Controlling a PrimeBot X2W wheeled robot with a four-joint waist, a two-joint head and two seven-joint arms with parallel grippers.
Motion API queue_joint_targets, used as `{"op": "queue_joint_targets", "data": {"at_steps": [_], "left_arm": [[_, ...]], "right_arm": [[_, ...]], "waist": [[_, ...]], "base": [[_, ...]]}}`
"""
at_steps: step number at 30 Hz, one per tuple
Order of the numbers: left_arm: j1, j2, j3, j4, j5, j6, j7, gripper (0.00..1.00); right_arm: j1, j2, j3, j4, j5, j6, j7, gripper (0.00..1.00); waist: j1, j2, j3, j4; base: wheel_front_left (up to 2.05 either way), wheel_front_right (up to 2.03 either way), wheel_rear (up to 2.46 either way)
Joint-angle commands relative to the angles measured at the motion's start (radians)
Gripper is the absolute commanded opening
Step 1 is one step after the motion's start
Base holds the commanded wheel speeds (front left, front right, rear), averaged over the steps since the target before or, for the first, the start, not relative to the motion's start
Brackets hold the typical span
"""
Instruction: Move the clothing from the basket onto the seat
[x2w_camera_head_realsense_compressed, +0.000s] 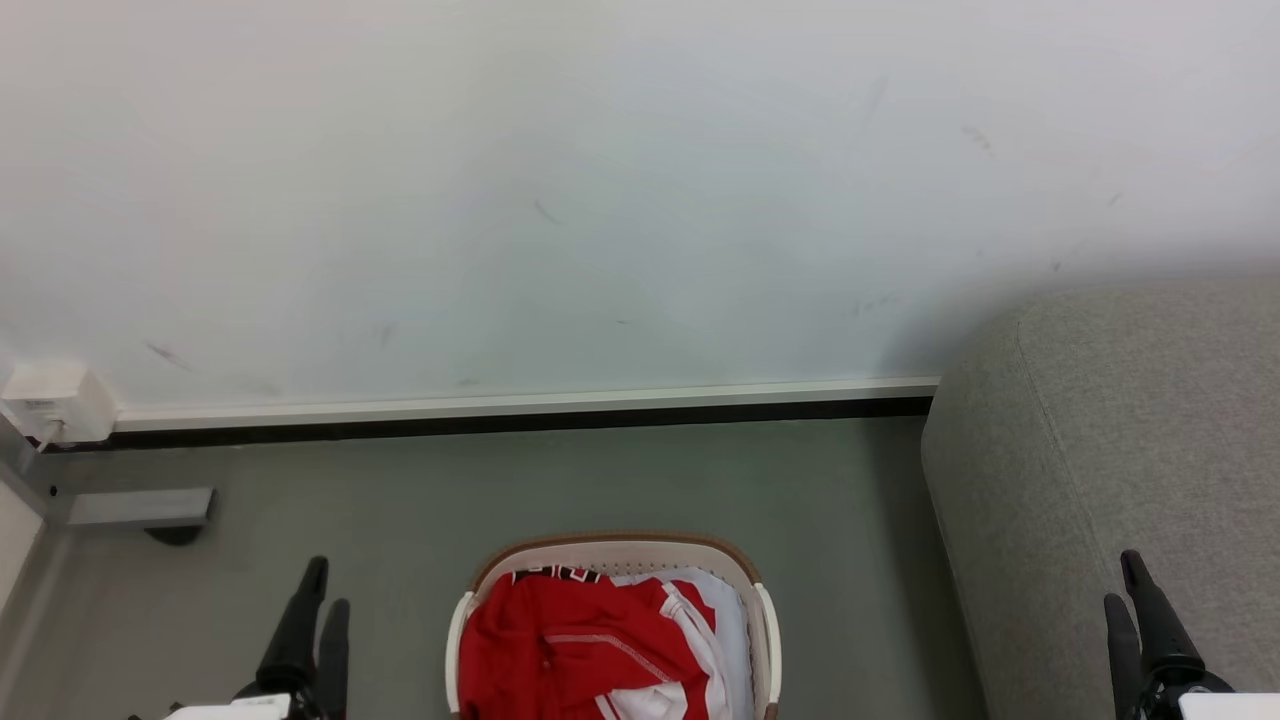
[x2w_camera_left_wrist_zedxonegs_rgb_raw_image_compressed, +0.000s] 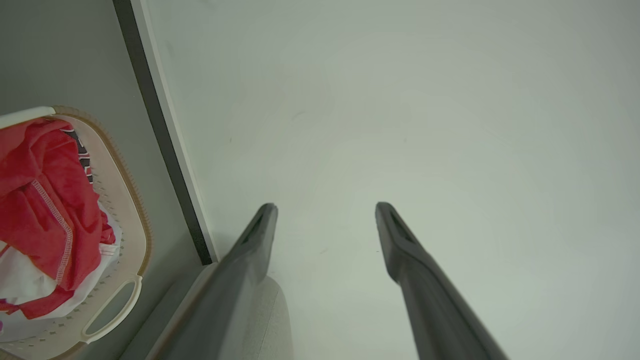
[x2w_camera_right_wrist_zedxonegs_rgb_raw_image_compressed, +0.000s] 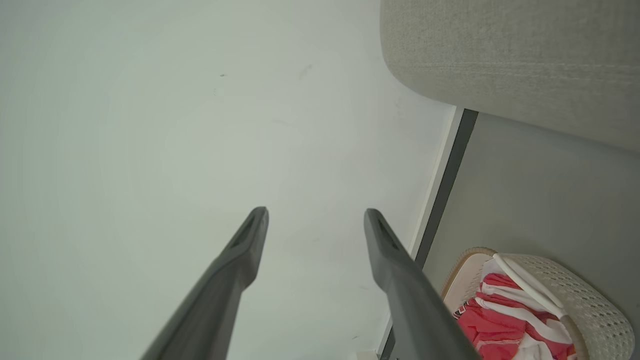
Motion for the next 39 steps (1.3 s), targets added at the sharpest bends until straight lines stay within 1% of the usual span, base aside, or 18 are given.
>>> {"op": "queue_joint_targets", "data": {"at_steps": [1,8,13,16,20,25,26,32,38,39], "left_arm": [[-0.02,0.005,-0.005,-0.024,0.007,-0.003,-0.012,1.0],[-0.024,0.006,-0.008,-0.046,0.055,-0.003,-0.046,1.0],[-0.025,0.007,-0.007,-0.061,0.112,-0.004,-0.069,1.0],[-0.022,0.007,-0.009,-0.069,0.163,-0.004,-0.082,1.0],[-0.021,0.008,-0.013,-0.079,0.242,-0.005,-0.098,1.0],[-0.022,0.009,-0.013,-0.097,0.373,-0.005,-0.118,1.0],[-0.022,0.009,-0.013,-0.097,0.373,-0.005,-0.118,1.0],[-0.019,0.009,-0.021,-0.11,0.5,-0.005,-0.141,1.0],[-0.017,0.01,-0.038,-0.11,0.649,-0.001,-0.162,1.0],[-0.018,0.01,-0.048,-0.11,0.692,0.002,-0.168,1.0]], "right_arm": [[-0.023,-0.008,0.013,-0.029,0.001,0.0,-0.012,1.0],[-0.029,-0.01,0.06,-0.065,-0.026,0.0,-0.047,1.0],[-0.036,-0.017,0.09,-0.084,-0.069,0.0,-0.07,1.0],[-0.039,-0.021,0.101,-0.099,-0.118,0.0,-0.083,1.0],[-0.037,-0.022,0.109,-0.115,-0.209,0.0,-0.101,1.0],[-0.035,-0.018,0.123,-0.12,-0.303,0.0,-0.12,1.0],[-0.035,-0.018,0.123,-0.12,-0.303,0.0,-0.12,1.0],[-0.04,-0.018,0.149,-0.123,-0.416,-0.001,-0.143,1.0],[-0.046,-0.021,0.175,-0.124,-0.524,-0.001,-0.164,1.0],[-0.047,-0.022,0.179,-0.124,-0.557,-0.001,-0.171,1.0]], "waist": [[0.0,0.0,0.0,0.0],[0.0,0.0,0.0,0.002],[0.0,0.0,-0.001,0.003],[0.0,0.0,-0.002,0.003],[0.0,0.0,-0.003,0.005],[0.0,0.0,-0.002,0.008],[0.0,0.0,-0.002,0.008],[0.0,0.0,-0.003,0.01],[0.0,0.0,-0.005,0.011],[0.0,0.0,-0.006,0.011]], "base": [[0.0,0.0,0.0],[0.0,0.0,0.0],[0.0,0.0,0.0],[0.0,0.0,0.0],[0.0,0.0,0.0],[0.0,0.0,0.0],[0.0,0.0,0.0],[0.0,0.0,0.0],[0.0,0.0,0.0],[0.0,0.0,0.0]]}}
